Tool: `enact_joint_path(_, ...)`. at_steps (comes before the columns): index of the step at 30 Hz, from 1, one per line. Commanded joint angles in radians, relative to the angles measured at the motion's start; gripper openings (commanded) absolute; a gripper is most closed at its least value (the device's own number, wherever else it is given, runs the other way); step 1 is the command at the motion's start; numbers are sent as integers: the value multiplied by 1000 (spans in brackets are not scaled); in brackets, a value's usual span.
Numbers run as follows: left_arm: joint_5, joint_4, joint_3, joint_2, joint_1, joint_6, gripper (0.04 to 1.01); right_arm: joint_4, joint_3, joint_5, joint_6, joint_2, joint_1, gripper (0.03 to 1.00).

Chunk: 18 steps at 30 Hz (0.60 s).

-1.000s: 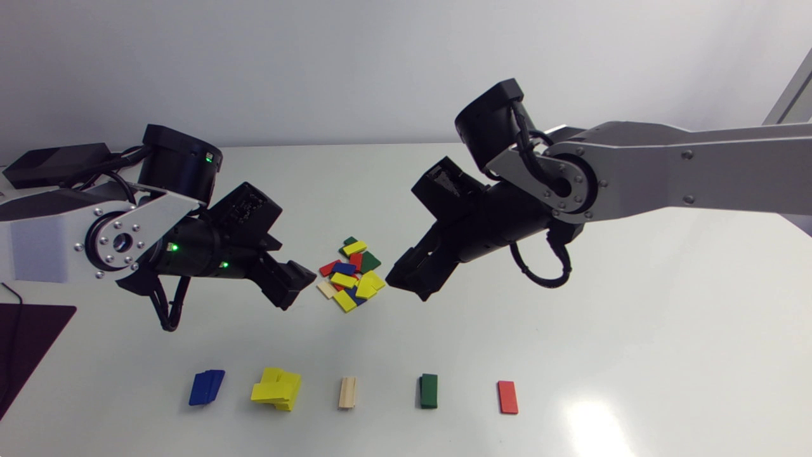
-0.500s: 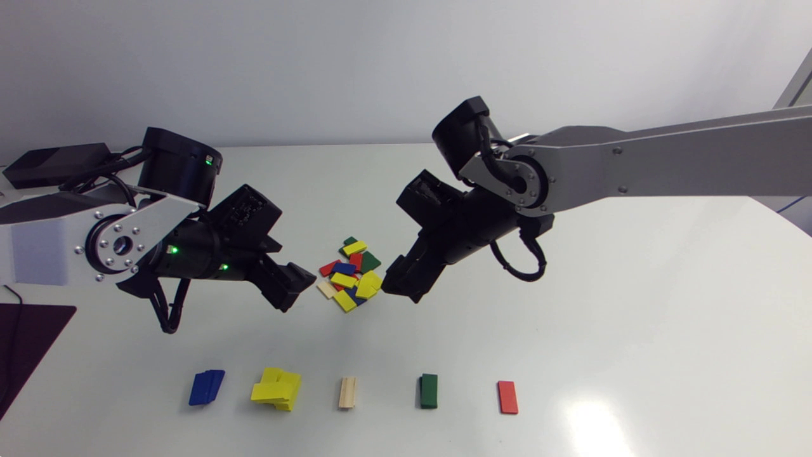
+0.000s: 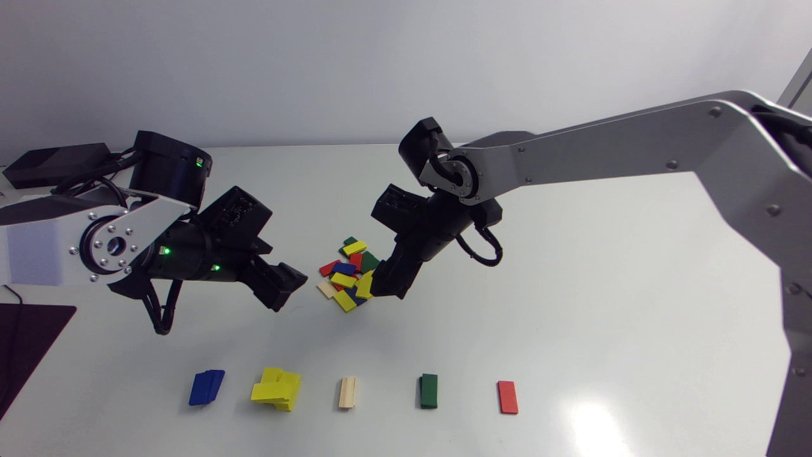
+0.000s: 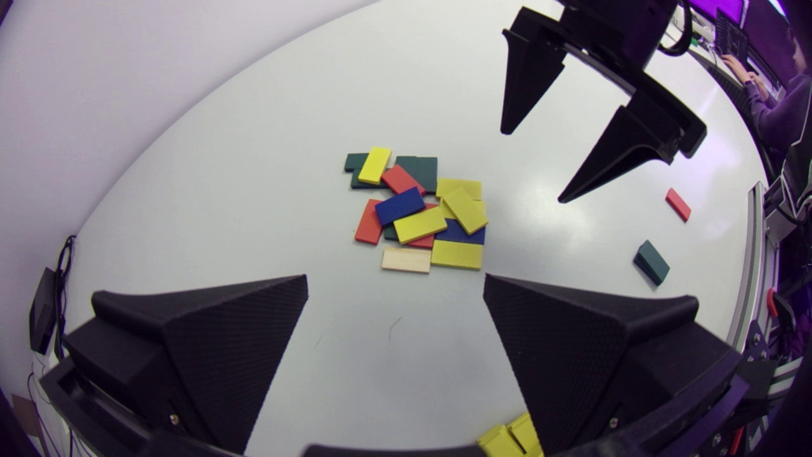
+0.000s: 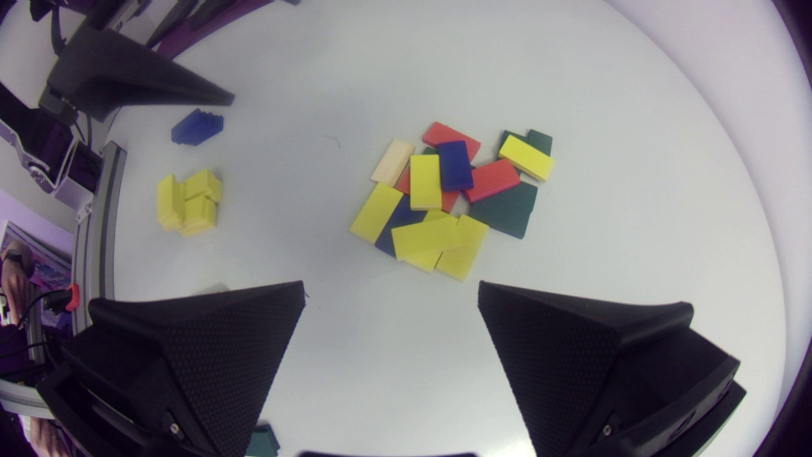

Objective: Take domino bricks one by one from the mixed stack on the table and place each onto the existing stack of the same color.

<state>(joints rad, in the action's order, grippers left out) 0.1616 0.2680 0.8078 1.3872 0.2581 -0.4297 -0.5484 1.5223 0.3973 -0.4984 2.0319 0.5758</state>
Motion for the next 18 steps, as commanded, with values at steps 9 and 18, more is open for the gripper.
enact_joint_path(9,10,-7,-19,-20,-19,-15,987,-140,202,12,-121,177,-17,957)
enact_joint_path(18,10,-7,-19,-19,-23,-17,987,-222,322,-23,-114,258,-1,956)
